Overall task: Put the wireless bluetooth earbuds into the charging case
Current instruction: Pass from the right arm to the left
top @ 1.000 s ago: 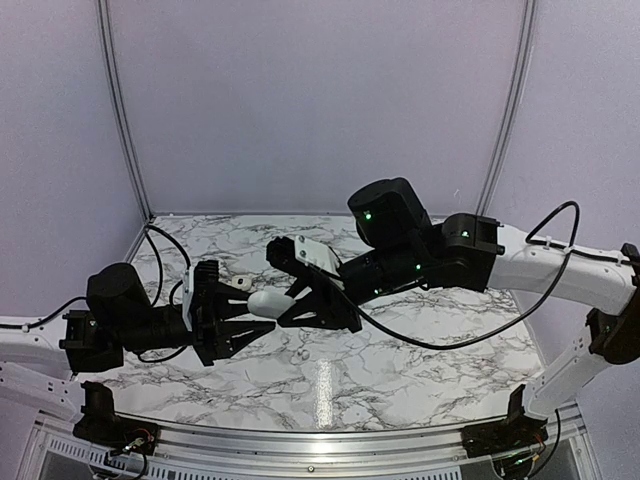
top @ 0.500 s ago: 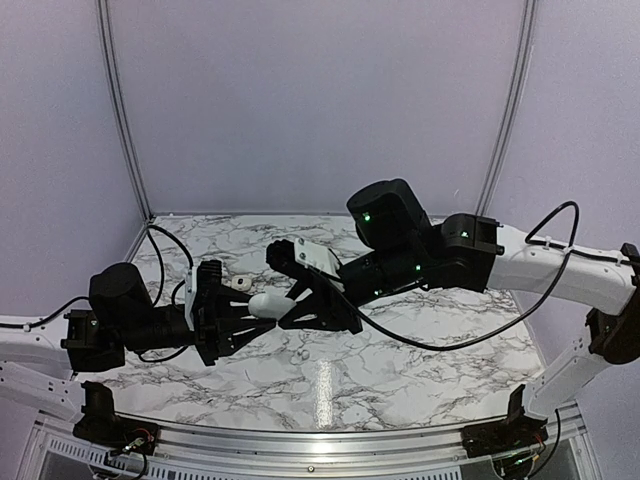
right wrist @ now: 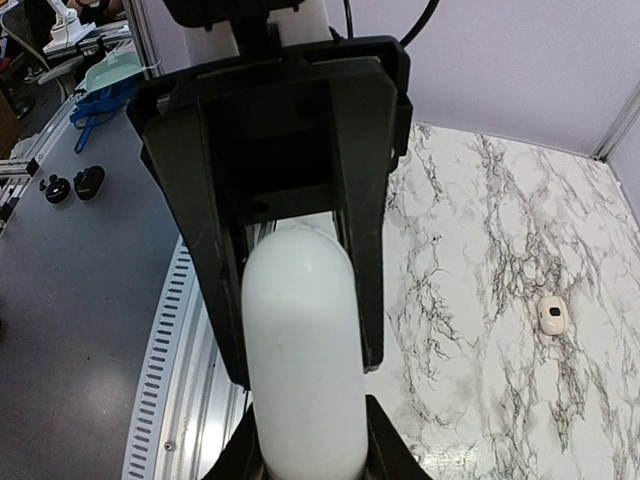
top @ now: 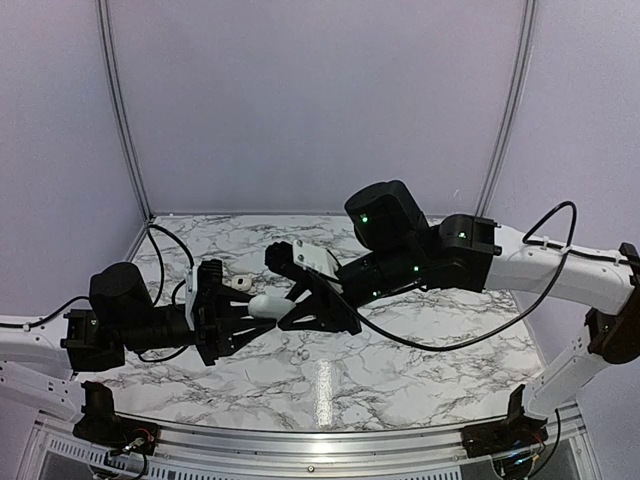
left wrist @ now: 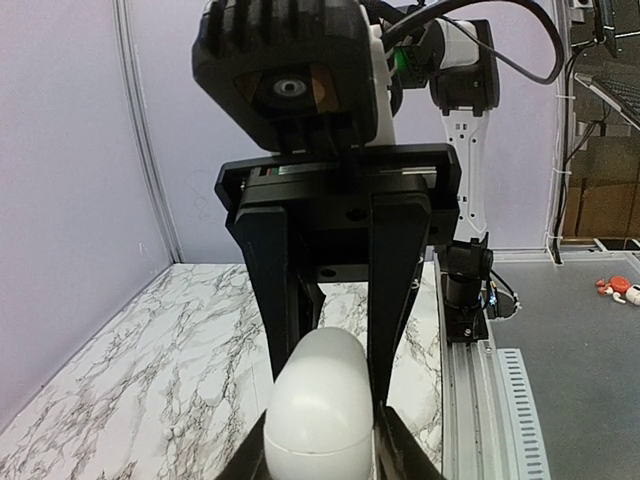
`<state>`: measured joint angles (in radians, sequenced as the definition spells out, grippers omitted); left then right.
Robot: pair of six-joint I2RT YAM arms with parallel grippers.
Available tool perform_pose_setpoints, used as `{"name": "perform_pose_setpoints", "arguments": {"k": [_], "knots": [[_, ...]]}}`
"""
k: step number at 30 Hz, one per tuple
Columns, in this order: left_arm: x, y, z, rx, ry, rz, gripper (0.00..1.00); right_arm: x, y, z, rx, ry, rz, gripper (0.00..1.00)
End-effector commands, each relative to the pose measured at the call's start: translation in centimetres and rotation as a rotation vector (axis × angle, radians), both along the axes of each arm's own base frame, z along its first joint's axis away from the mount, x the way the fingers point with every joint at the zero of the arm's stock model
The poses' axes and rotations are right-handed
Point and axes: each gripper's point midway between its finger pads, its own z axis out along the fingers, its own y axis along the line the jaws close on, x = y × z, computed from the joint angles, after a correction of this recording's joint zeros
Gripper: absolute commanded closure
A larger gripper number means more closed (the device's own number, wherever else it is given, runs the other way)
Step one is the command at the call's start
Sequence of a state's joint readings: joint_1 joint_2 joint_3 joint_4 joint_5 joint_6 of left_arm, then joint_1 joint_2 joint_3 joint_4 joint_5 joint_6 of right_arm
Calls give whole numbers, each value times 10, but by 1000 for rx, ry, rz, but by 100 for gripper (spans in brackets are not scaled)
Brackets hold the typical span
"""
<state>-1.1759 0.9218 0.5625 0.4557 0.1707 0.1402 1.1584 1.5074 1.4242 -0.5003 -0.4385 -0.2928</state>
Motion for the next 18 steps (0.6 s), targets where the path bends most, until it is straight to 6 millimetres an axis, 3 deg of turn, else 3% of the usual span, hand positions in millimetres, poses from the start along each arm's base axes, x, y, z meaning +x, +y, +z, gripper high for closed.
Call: {"name": "perform_pose_setpoints", "arguments": {"k": [1,9,18], "knots": [[1,0,19,-36,-4,3,64,1,4,13,19,-22,1,95],[2,-1,16,-27,-4,3,68,1,3,14,23,-24,1,95],[1,-2,10,-9,5,-3,63,0,3,18,31,-23,5,96]]}}
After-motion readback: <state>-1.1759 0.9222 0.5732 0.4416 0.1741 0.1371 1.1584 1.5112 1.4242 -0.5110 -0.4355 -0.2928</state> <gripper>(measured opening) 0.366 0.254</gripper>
